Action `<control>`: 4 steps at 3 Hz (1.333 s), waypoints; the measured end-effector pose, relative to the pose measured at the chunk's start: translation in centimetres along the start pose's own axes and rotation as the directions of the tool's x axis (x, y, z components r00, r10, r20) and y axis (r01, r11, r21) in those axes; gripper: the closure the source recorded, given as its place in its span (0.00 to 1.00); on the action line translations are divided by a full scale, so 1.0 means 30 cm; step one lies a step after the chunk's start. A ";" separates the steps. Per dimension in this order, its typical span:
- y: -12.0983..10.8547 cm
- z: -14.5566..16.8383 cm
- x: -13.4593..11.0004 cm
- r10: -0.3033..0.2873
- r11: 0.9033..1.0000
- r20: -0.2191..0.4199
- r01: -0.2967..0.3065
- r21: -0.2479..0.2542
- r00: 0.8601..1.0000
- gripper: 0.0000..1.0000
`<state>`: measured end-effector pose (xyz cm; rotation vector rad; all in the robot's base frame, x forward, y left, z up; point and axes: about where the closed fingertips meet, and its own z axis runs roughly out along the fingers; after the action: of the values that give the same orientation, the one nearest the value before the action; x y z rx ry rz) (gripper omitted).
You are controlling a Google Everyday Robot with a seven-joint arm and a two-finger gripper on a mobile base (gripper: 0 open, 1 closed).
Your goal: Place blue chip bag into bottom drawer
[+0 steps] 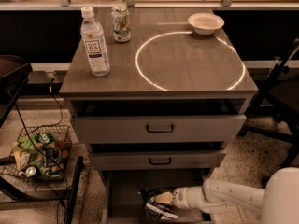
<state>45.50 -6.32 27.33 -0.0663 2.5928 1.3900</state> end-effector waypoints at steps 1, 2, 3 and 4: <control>-0.003 0.000 0.002 0.000 1.000 -0.001 0.000 -0.001 1.000 0.81; 0.001 0.006 0.005 0.000 1.000 -0.004 0.000 -0.003 1.000 0.58; 0.004 0.012 0.008 0.000 1.000 -0.007 0.000 -0.006 1.000 0.35; 0.007 0.017 0.011 0.000 1.000 -0.009 0.000 -0.008 1.000 0.12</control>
Offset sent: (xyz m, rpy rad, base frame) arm -0.0005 -0.0001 -0.0006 0.0004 0.0001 0.0007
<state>45.23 -5.76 27.15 -0.0742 2.5948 1.4031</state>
